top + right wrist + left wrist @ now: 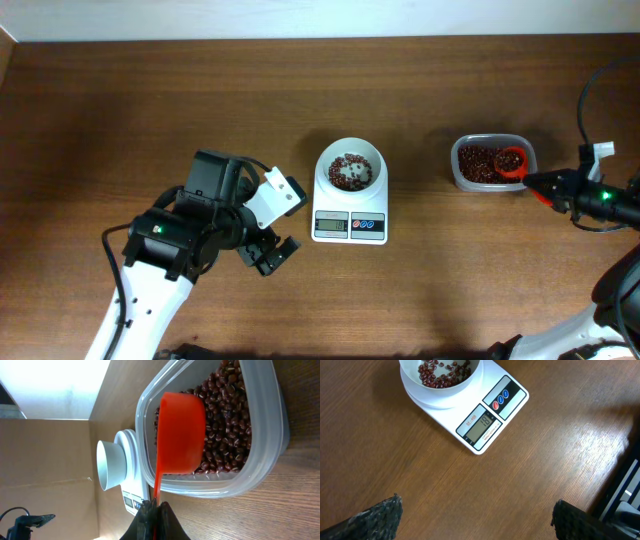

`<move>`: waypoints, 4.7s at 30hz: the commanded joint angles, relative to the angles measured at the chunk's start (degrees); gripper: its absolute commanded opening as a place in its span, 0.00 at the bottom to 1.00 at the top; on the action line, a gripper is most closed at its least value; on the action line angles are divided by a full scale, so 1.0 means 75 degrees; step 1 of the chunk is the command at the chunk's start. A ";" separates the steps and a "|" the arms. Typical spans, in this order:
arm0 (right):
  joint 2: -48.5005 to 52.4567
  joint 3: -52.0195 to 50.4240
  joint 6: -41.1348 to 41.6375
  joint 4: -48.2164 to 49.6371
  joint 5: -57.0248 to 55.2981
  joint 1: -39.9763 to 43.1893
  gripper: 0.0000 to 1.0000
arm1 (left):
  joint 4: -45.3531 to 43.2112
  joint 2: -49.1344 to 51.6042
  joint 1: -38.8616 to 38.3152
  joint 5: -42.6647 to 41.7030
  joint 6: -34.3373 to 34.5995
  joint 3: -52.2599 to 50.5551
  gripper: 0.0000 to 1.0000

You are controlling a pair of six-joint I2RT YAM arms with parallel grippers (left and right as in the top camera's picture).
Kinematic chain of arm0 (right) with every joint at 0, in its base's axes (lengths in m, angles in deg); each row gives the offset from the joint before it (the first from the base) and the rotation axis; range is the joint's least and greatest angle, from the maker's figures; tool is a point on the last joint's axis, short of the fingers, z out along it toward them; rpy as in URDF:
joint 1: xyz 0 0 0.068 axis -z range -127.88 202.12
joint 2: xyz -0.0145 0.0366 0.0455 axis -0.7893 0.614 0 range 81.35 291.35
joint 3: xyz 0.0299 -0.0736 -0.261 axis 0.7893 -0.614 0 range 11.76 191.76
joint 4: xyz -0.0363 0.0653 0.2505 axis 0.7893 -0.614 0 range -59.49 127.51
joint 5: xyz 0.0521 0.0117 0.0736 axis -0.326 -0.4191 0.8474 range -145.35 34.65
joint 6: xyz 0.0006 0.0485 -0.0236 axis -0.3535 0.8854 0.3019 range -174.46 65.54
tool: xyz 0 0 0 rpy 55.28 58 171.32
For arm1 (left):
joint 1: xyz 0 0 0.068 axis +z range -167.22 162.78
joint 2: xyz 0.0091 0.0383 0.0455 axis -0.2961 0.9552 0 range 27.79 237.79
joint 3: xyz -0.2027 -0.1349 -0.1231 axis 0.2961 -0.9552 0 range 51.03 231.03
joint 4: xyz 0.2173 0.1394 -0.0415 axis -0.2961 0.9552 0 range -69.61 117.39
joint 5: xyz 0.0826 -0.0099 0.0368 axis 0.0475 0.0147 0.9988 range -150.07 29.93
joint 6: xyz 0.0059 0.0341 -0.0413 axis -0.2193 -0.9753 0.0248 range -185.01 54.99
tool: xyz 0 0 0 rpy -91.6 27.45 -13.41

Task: Scoop and weigh 50g on scale
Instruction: 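Drag the scoop through the beans to refill it, then lift the refilled scoop and carry it left over the scale bowl, then tilt the scoop gradually with the right gripper, pouring beans into the bowl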

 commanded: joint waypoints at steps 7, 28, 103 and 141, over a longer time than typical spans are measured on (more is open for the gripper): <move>0.0117 -0.0041 -0.0289 -0.0402 0.1035 0.0006 0.04 | -0.0009 -0.0079 0.0032 -0.0111 -0.0128 0.0102 0.99; 0.0117 -0.0041 -0.0682 -0.0842 0.3558 -0.3456 0.04 | -0.0012 -0.0079 0.0032 -0.0111 -0.0128 0.0102 0.99; 0.0117 -0.0041 -0.2967 0.3666 0.0399 -0.5560 0.04 | -0.0012 -0.0079 0.0032 -0.0108 -0.0128 0.0102 0.99; 0.0117 -0.0041 -0.3509 0.3322 0.1119 -0.5601 0.04 | -0.0009 -0.0079 0.0032 -0.0108 -0.0128 0.0102 0.99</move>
